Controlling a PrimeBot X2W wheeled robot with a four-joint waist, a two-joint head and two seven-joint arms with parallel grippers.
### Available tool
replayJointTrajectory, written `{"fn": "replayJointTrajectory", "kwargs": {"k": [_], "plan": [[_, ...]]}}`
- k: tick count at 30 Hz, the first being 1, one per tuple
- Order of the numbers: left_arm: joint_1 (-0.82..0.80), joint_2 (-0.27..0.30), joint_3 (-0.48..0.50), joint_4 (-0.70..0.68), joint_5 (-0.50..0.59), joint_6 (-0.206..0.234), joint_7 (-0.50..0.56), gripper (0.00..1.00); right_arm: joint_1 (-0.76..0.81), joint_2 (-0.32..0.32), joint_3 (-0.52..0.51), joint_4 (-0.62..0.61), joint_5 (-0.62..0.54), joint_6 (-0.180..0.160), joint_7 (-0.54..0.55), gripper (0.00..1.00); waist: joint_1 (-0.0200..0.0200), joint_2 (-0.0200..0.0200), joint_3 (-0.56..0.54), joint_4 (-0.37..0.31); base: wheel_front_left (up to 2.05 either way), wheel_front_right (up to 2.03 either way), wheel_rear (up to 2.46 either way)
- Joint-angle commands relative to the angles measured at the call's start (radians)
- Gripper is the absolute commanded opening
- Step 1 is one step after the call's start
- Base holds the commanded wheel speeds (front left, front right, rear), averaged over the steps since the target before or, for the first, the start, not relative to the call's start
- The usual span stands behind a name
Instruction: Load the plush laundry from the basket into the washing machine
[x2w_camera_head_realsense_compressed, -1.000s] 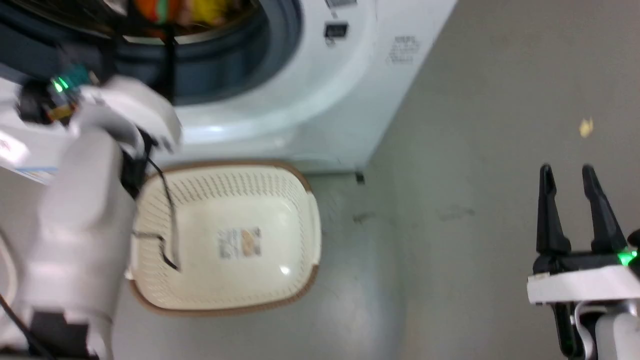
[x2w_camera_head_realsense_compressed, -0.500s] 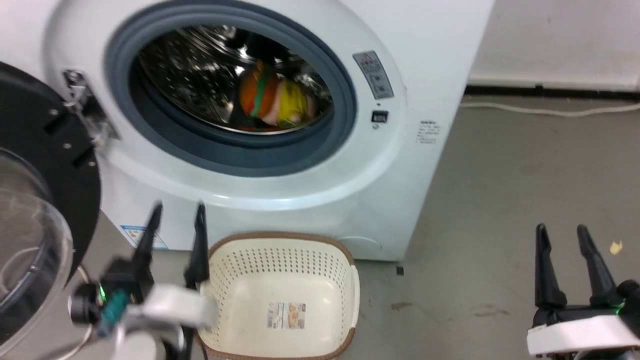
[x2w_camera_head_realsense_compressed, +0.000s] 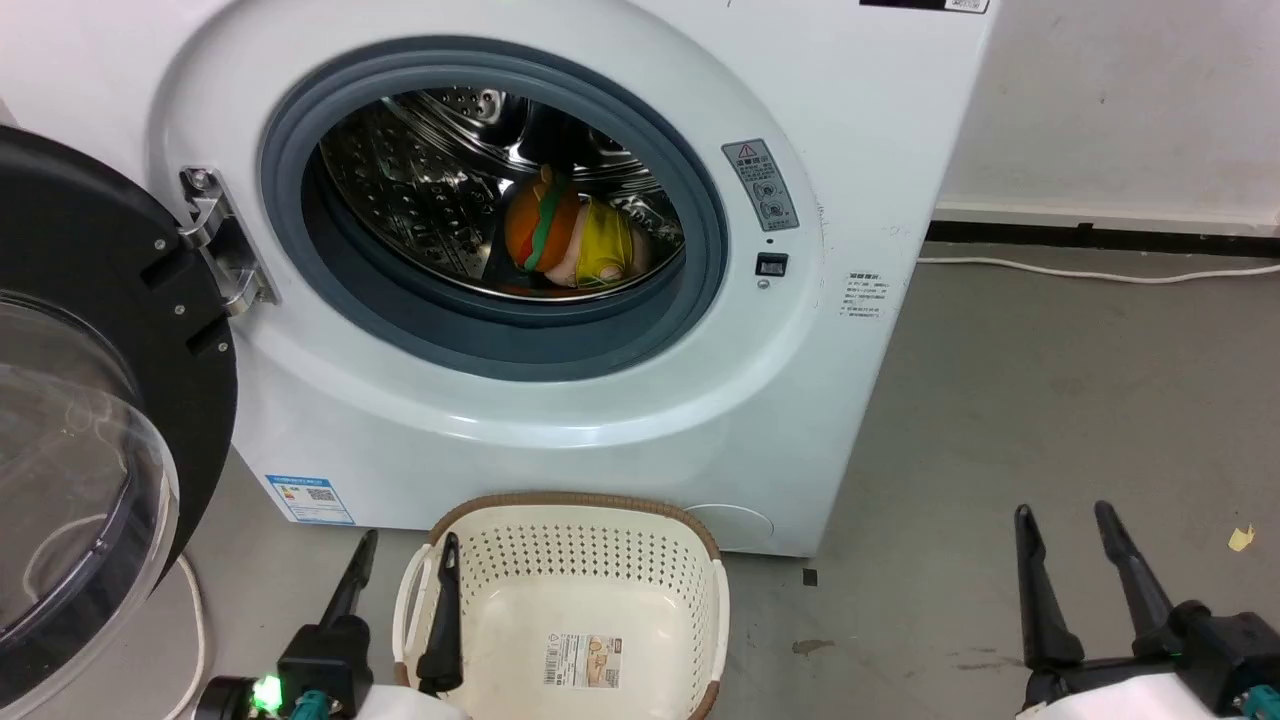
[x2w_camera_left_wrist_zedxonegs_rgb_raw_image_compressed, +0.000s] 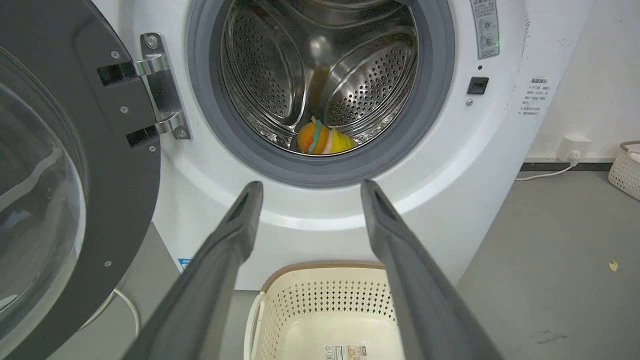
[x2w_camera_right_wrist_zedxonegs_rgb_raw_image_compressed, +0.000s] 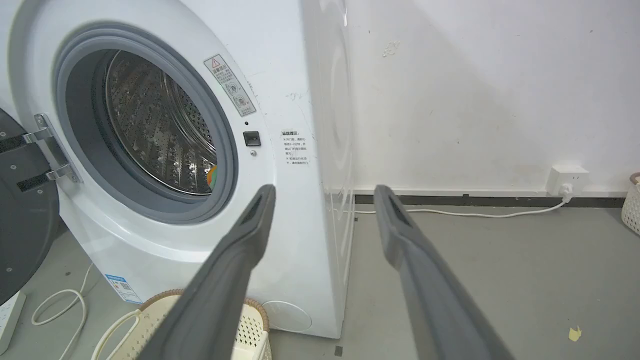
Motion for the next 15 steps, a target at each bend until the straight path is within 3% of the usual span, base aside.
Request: {"fn": "replayJointTrajectory", "kwargs": {"k": [1, 13, 14, 15], "plan": [[0.011, -0.006, -0.002, -0.001, 0.008, -0.002, -0.005, 1.0, 0.015, -0.001, 0.004, 0.005, -0.008, -0.001, -0.005, 1.0, 0.0, 0.0, -0.001, 0.0, 0.0, 0.0, 0.0], [0.011, -0.031, 0.014, -0.014, 0.01, -0.013, -0.005, 1.0, 0.022, -0.001, 0.012, 0.02, -0.024, -0.001, -0.005, 1.0, 0.0, 0.0, -0.018, 0.009, 0.0, 0.0, 0.0], [0.001, -0.028, 0.015, -0.008, 0.008, -0.011, 0.0, 0.0, 0.013, 0.0, 0.012, 0.018, -0.018, 0.0, 0.0, 0.0, 0.0, 0.0, -0.018, 0.009, 0.0, 0.0, 0.0], [0.001, -0.028, 0.015, -0.008, 0.008, -0.011, 0.001, 0.0, 0.013, 0.0, 0.013, 0.018, -0.018, 0.0, 0.0, 0.0, 0.0, 0.0, -0.018, 0.009, 0.0, 0.0, 0.0]]}}
